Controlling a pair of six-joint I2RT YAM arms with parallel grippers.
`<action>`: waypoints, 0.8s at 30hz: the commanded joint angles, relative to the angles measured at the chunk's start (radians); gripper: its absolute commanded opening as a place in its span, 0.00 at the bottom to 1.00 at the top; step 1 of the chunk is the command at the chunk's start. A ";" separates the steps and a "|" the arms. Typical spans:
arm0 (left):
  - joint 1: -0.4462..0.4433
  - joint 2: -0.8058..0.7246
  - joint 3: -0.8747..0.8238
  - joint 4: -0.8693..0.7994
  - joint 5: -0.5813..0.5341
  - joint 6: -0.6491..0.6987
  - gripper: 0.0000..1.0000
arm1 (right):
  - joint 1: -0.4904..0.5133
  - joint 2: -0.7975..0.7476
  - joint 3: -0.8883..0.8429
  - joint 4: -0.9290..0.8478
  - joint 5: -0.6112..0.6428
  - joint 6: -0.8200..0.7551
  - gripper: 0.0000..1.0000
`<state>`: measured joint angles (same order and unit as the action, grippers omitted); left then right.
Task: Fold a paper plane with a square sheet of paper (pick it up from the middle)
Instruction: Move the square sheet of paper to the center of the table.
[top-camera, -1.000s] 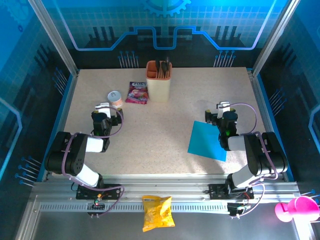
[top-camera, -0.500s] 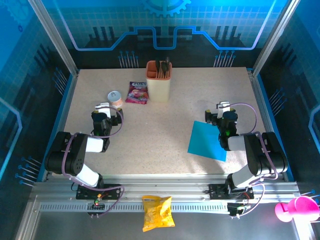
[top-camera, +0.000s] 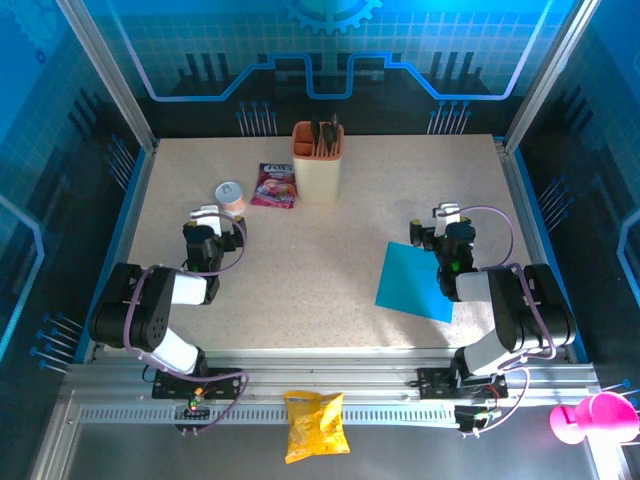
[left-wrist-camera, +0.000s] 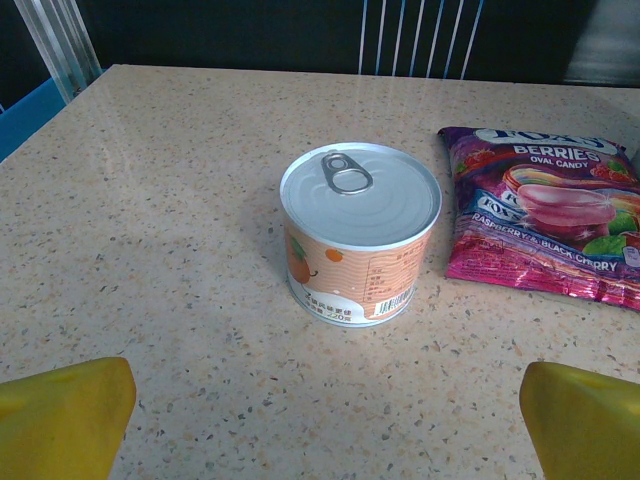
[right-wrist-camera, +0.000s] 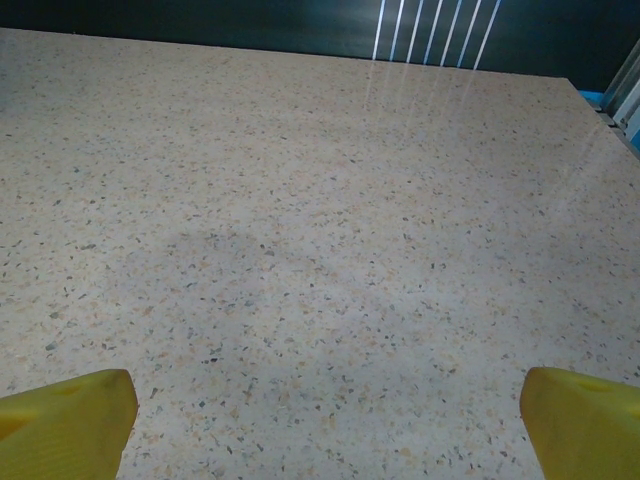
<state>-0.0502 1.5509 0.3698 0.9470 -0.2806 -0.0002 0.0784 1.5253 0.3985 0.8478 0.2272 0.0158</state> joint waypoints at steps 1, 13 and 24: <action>-0.030 -0.064 0.007 -0.046 -0.033 0.018 1.00 | 0.012 -0.100 0.014 -0.067 0.063 0.020 0.99; -0.168 -0.411 0.370 -0.930 -0.046 -0.243 1.00 | 0.001 -0.435 0.354 -1.102 -0.052 0.474 0.99; -0.402 -0.541 0.474 -1.386 -0.031 -0.564 1.00 | 0.099 -0.433 0.168 -1.196 -0.251 0.657 0.98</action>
<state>-0.4084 1.0565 0.8497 -0.2848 -0.3206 -0.4572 0.1444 1.1297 0.6064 -0.3004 0.0269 0.5686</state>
